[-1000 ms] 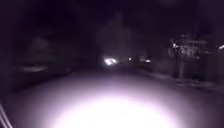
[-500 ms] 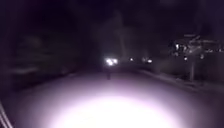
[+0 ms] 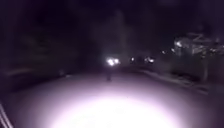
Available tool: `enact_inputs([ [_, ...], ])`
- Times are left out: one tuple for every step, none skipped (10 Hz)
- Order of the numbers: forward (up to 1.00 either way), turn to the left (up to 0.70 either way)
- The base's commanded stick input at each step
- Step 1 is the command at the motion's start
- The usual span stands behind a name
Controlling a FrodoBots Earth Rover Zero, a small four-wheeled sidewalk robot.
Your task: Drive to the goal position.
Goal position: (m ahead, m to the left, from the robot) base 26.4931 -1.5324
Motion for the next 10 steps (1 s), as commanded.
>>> enact_inputs([
  [1.00, 0.00],
  [1.00, 0.00],
  [1.00, 0.00],
  [1.00, 0.00],
  [1.00, 0.00],
  [1.00, 0.00],
  [1.00, 0.00],
  [1.00, 0.00],
  [1.00, 0.00],
  [1.00, 0.00],
])
